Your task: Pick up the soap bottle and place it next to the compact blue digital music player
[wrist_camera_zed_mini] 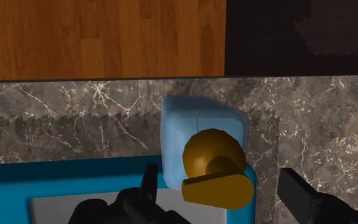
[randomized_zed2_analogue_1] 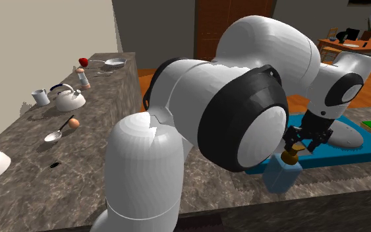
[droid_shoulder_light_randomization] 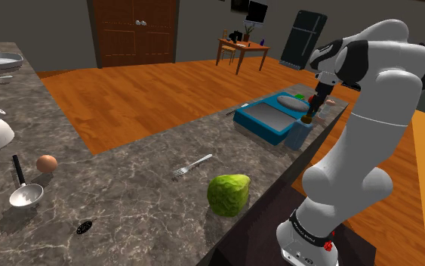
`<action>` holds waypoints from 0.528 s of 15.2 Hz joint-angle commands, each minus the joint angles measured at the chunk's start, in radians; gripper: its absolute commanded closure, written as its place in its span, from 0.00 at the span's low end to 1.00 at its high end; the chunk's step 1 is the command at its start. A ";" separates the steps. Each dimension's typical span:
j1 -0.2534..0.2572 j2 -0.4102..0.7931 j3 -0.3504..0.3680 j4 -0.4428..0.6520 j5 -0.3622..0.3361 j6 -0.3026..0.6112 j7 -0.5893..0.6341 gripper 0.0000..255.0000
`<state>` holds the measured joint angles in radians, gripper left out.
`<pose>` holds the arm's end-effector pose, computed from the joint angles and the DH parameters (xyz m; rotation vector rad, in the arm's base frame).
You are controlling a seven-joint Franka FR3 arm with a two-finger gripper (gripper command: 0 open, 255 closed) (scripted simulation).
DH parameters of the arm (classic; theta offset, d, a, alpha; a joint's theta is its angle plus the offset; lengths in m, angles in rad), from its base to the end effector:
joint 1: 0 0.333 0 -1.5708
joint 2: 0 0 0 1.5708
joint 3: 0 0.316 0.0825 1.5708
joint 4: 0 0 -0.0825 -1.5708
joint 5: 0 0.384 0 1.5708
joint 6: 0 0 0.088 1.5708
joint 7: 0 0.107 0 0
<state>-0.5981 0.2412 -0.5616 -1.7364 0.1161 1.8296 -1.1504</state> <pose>0.2723 -0.5449 0.4455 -3.0468 0.0597 0.0919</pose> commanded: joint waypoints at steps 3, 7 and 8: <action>-0.006 -0.001 -0.003 0.100 -0.003 -0.101 0.003 0.00; -0.008 0.002 -0.004 0.130 -0.002 -0.128 0.003 0.00; -0.008 0.002 -0.004 0.130 -0.002 -0.128 0.003 0.00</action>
<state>-0.6062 0.2422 -0.5658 -1.6089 0.1134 1.7038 -1.1478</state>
